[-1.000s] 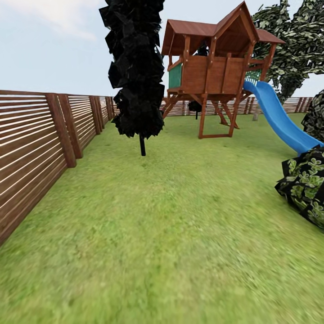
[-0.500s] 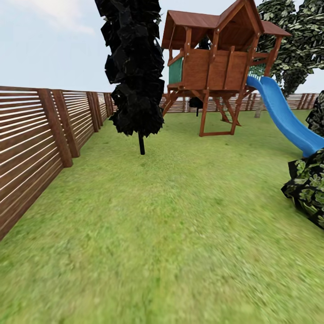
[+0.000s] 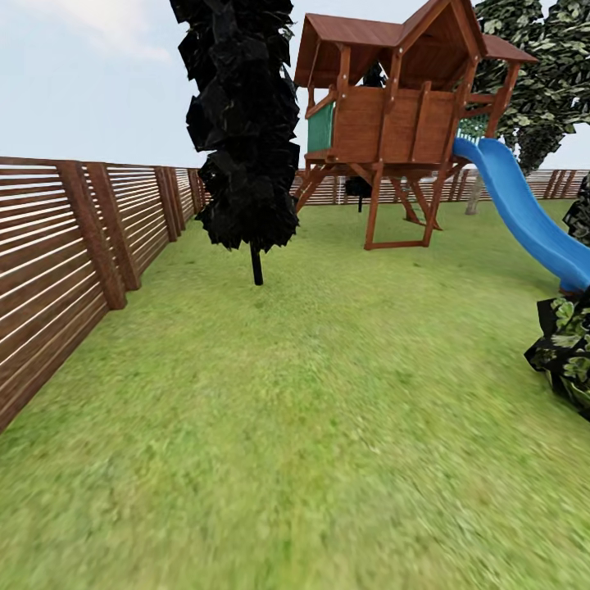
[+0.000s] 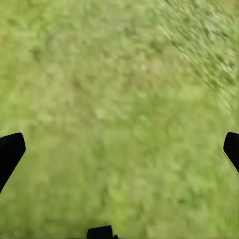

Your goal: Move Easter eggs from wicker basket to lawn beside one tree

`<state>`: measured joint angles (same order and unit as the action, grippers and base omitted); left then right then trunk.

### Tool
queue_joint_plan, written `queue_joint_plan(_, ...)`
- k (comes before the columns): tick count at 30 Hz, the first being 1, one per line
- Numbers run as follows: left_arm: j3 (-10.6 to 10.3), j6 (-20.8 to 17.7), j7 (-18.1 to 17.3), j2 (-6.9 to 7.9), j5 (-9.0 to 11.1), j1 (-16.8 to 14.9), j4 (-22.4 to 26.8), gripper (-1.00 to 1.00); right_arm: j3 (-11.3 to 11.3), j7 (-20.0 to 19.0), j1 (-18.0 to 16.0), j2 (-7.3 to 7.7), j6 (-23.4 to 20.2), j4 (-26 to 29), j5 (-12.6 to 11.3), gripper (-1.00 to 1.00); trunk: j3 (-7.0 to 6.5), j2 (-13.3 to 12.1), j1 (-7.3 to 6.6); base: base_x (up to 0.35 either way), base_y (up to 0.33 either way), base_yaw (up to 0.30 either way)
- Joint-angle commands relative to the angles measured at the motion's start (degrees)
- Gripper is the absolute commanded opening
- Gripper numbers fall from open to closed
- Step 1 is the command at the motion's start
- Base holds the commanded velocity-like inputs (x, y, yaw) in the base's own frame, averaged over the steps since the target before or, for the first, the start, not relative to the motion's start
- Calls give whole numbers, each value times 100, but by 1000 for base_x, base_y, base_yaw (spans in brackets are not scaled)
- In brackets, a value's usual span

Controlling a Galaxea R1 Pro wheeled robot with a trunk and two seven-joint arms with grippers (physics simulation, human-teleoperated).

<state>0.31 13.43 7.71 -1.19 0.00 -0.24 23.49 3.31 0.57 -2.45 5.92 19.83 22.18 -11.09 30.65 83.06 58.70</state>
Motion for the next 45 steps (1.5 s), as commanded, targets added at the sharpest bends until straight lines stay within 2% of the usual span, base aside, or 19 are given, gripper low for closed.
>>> queue_joint_plan(1, 3, 18, 59, -1, 0, -3, -2, 100, 33, 17, -4, 8, 21, -4, -55, 100, 5, 2, 3, 335, 0, 0)
queue_joint_plan(4, -2, 19, 318, -34, 0, -3, -2, 100, 30, 109, -4, 20, 24, -4, -59, 100, 5, 2, 3, 335, 0, 0)
queue_joint_plan(8, -2, 19, 421, -34, 3, -3, -2, 100, 29, 164, -4, 23, 29, -4, -62, 100, 5, 2, 3, 335, 0, 0)
queue_joint_plan(26, 4, 19, 433, -14, 9, -2, -2, 100, 40, 162, -4, 51, 92, -35, -51, 100, 5, 2, 3, 333, -47, 0)
queue_joint_plan(35, -4, 19, 433, -43, 9, -3, -2, 100, 62, 155, -7, -3, 80, -58, -19, 100, 5, 2, 3, 303, -176, 0)
queue_joint_plan(39, -4, 24, 433, -56, 9, -3, -2, 100, 83, 154, -3, -35, 59, -372, -5, 100, 5, 2, 3, 283, -225, 0)
queue_joint_plan(45, -4, 36, 433, -57, 9, -1, -2, 100, 79, 136, -7, -33, 70, -449, -7, 100, 5, 2, 3, 278, -228, 0)
